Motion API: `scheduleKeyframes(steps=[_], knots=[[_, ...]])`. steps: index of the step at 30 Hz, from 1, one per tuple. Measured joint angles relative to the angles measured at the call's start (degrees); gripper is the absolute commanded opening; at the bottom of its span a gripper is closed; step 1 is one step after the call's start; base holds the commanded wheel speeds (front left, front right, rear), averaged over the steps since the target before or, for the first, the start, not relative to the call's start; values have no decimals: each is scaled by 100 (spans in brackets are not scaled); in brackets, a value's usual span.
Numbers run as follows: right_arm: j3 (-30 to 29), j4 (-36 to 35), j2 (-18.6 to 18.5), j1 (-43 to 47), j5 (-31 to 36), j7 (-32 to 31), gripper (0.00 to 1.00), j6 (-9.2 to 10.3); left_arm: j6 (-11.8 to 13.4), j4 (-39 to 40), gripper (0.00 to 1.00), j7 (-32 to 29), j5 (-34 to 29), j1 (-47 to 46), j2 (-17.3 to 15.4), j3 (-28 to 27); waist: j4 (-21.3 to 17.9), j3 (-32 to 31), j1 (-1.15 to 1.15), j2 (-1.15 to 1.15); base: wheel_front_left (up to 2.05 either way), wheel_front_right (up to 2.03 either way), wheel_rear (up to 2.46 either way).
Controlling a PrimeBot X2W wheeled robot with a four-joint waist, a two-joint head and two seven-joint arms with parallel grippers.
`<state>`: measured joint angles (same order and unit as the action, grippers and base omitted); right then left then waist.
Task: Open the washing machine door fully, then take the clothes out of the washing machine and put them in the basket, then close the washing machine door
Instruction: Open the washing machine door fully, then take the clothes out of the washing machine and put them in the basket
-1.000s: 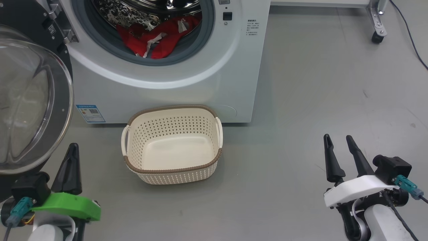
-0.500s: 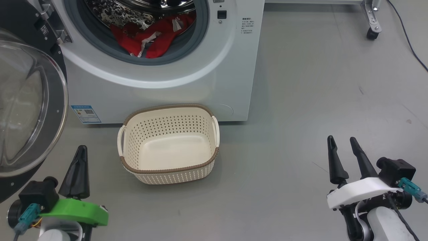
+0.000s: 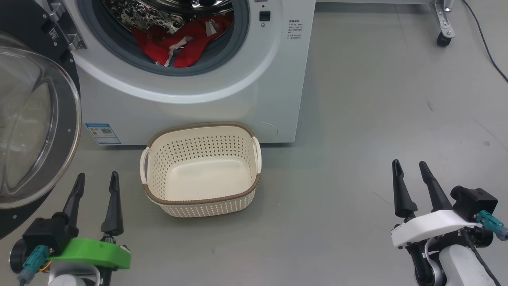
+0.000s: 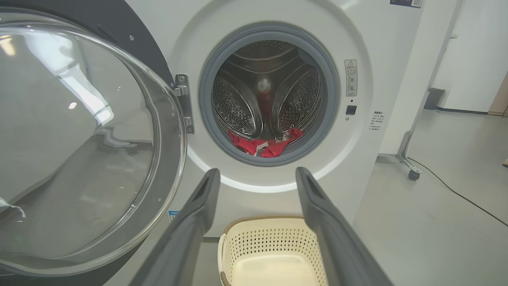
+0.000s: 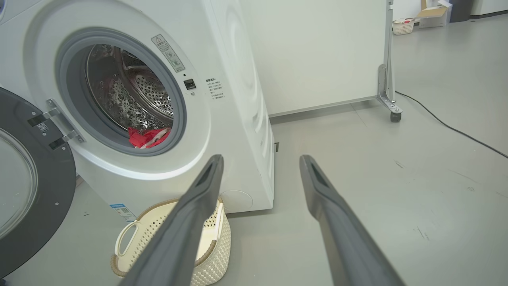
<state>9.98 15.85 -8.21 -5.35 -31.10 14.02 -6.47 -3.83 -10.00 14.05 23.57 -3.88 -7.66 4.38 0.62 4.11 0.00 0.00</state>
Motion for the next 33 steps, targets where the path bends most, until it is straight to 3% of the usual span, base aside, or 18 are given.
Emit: scheduleKeyframes(steps=[33], knots=[[-42,-60,-44,7,102,10,100,4,-59,155,100,22,-64,98,83,131,18,69,0,0,0,0,0]])
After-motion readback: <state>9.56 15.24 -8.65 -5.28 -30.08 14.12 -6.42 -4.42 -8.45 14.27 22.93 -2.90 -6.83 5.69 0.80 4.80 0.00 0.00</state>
